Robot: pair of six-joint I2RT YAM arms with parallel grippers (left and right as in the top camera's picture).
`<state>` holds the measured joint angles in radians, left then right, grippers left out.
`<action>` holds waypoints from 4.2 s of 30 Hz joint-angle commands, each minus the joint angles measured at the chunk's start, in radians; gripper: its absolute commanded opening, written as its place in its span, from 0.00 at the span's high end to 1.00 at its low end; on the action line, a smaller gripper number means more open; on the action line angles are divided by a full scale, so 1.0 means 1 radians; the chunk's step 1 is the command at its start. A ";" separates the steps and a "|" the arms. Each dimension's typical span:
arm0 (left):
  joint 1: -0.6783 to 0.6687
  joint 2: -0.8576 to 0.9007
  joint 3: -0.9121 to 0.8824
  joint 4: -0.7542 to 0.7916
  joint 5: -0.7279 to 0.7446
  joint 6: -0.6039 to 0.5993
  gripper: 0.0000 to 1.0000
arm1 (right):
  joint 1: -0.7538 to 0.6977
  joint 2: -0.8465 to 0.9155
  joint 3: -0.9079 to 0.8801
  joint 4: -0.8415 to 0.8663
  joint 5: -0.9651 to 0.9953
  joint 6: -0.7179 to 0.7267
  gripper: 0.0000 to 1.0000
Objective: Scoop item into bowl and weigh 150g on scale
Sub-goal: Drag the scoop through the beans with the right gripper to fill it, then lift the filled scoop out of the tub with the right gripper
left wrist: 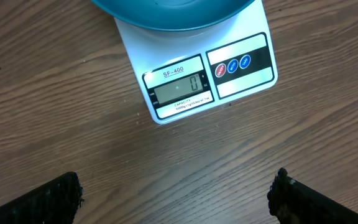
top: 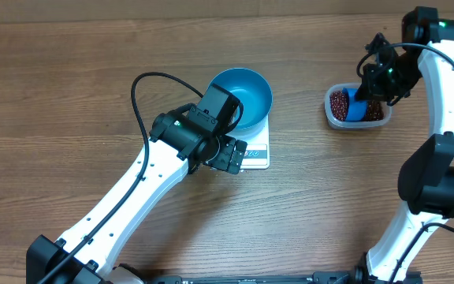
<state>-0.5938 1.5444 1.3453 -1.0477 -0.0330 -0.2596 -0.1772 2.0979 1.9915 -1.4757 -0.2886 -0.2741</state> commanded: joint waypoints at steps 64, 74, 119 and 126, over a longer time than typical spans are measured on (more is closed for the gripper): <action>0.004 -0.024 0.006 0.001 0.008 -0.002 0.00 | -0.207 -0.006 -0.242 0.101 -0.372 -0.058 0.96; 0.004 -0.024 0.006 0.001 0.008 -0.003 0.00 | -0.271 -0.006 -0.242 0.079 -0.388 -0.079 0.96; 0.004 -0.024 0.006 0.001 0.008 -0.003 0.00 | -0.447 -0.006 -0.257 -0.030 -0.710 -0.284 0.96; 0.004 -0.024 0.006 0.001 0.008 -0.003 0.01 | -0.448 -0.006 -0.257 -0.056 -0.789 -0.285 0.96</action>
<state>-0.5938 1.5444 1.3453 -1.0477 -0.0330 -0.2596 -0.6212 2.0884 1.7397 -1.5272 -0.9791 -0.5404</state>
